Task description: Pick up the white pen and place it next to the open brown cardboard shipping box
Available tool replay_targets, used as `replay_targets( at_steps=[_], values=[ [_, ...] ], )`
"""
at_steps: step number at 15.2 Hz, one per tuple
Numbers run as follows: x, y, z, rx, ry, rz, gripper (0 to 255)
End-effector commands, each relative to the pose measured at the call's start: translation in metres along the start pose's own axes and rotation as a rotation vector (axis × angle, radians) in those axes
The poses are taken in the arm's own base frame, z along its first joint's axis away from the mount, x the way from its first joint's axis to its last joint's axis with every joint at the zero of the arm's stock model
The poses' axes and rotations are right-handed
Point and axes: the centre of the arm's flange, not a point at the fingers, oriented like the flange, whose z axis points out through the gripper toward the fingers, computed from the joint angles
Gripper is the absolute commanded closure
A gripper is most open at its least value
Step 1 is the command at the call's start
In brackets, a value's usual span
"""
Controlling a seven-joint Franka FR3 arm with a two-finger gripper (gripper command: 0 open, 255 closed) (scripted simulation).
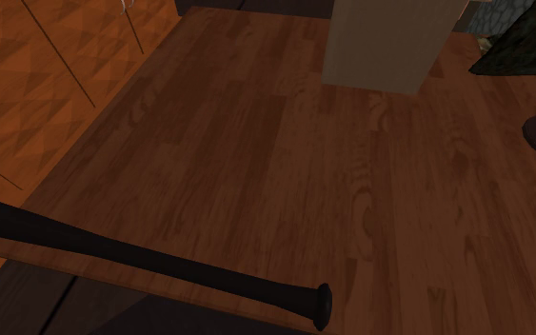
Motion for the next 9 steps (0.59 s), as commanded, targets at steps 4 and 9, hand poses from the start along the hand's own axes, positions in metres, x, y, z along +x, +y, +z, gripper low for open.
replay_targets(
  at_steps=[4,9],
  values=[
    [0.056,0.036,-0.001,0.0,0.0,0.001,255],
    [0.058,0.032,0.025,0.0,0.0,0.001,255]
  ],
)
